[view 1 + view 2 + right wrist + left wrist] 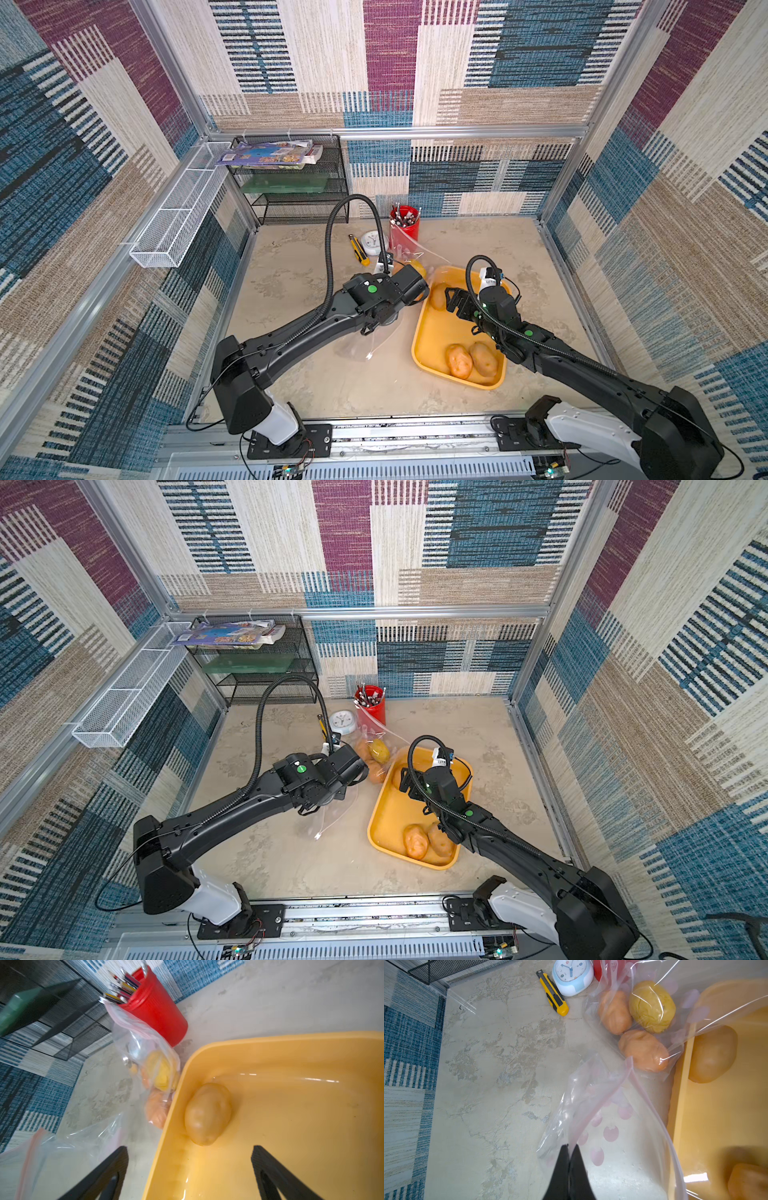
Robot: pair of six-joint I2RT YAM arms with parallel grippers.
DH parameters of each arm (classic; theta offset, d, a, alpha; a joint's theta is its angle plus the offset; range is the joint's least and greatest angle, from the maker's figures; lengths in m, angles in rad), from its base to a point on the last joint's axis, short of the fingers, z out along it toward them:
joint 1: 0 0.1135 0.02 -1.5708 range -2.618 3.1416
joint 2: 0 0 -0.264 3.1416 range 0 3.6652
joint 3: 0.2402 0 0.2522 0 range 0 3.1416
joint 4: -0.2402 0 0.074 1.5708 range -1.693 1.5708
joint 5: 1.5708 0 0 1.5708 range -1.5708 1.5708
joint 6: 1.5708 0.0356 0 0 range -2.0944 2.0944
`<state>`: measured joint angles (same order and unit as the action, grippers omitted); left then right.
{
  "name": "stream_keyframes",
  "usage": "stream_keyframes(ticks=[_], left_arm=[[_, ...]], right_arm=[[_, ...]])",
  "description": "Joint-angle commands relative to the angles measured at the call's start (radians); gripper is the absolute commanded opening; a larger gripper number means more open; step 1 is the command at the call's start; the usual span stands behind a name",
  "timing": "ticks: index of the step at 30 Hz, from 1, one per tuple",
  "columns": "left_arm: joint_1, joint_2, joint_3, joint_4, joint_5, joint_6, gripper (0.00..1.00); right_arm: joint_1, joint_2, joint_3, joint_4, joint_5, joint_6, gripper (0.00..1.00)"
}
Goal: Put the potatoes into a zipper bag and zip it
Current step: Pick up the potato from the basket.
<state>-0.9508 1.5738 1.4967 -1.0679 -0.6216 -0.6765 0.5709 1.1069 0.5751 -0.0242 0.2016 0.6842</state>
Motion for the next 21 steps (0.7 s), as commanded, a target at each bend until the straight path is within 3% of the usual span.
stream_keyframes(ticks=[1, 13, 21], left_arm=[[0.001, 0.025, 0.020, -0.009, 0.031, 0.008, 0.00], [0.001, 0.033, 0.027, -0.005, 0.040, 0.009, 0.00], [0.001, 0.022, 0.020, -0.003, 0.033, 0.008, 0.00]], right_arm=[[-0.030, 0.076, 0.002, 0.038, -0.082, 0.003, 0.96], [-0.081, 0.374, 0.122, 0.105, -0.106, -0.052, 0.97], [-0.102, 0.529, 0.212, 0.141, -0.186, -0.072, 0.98]])
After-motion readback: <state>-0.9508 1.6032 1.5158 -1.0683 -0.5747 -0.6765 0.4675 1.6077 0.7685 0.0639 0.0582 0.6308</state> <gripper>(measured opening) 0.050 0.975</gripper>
